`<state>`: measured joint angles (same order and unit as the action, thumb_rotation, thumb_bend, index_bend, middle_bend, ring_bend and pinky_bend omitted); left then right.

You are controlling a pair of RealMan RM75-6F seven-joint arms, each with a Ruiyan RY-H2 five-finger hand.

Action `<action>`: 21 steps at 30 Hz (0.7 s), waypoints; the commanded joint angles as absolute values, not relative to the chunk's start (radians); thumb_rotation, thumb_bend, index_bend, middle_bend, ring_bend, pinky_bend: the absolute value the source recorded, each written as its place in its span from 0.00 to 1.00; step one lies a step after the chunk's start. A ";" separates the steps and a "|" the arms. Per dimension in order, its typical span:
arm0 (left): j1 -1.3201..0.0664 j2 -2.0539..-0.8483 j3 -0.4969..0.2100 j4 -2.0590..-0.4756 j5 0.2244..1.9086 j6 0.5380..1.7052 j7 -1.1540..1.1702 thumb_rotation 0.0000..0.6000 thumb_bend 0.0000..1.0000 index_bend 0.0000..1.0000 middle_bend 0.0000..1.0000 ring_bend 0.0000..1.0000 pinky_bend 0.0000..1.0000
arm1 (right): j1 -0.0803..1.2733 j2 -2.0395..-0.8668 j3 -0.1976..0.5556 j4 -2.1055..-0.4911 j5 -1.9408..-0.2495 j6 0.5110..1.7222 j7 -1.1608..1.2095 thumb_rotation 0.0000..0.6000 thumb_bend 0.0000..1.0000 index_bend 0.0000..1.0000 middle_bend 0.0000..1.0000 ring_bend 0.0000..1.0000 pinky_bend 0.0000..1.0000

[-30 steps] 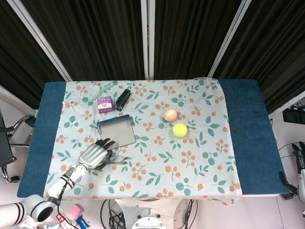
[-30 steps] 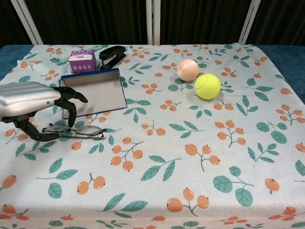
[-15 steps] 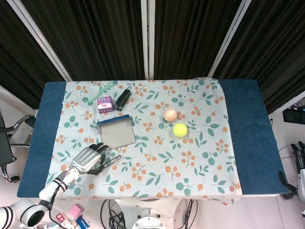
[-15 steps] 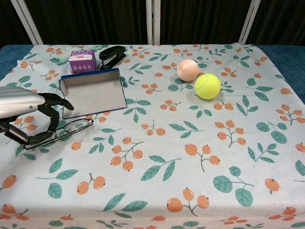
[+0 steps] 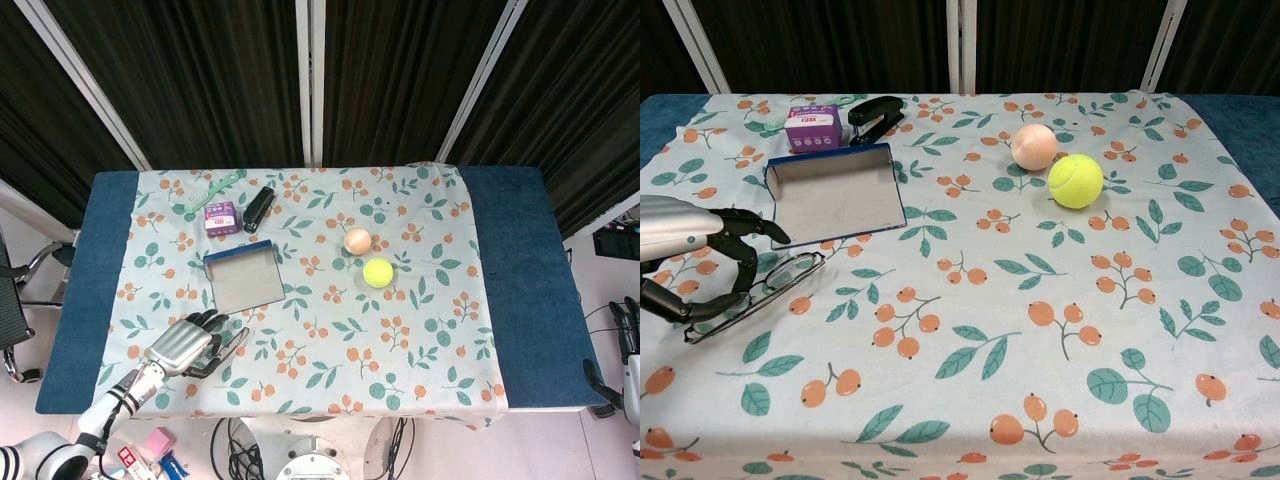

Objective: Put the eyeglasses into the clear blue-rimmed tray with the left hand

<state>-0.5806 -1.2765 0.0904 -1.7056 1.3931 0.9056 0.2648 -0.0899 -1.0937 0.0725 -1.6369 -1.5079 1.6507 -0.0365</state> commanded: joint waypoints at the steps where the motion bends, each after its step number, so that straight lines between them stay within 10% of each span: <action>1: -0.575 -1.272 0.095 -1.722 1.399 0.914 0.281 0.57 0.44 0.40 0.06 0.05 0.18 | -0.090 -1.094 0.072 -1.636 -1.507 1.651 -0.035 1.00 0.23 0.00 0.00 0.00 0.00; 13: -0.572 -1.252 0.084 -1.746 1.398 0.929 0.308 0.54 0.24 0.24 0.04 0.05 0.18 | -0.095 -1.091 0.073 -1.624 -1.506 1.656 -0.017 1.00 0.23 0.00 0.00 0.00 0.00; 18: -0.582 -1.192 0.100 -1.749 1.388 0.890 0.304 0.10 0.45 0.33 0.04 0.05 0.18 | -0.099 -1.089 0.075 -1.617 -1.505 1.662 -0.005 1.00 0.23 0.00 0.00 0.00 0.00; 21: -0.591 -1.155 0.125 -1.759 1.386 0.843 0.296 0.00 0.56 0.37 0.04 0.04 0.18 | -0.098 -1.090 0.075 -1.613 -1.503 1.659 0.000 1.00 0.23 0.00 0.00 0.00 0.00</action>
<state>-0.5842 -1.1767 0.1090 -1.7518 1.3892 0.8673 0.3025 -0.0977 -1.0898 0.0751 -1.6133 -1.5028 1.6585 -0.0001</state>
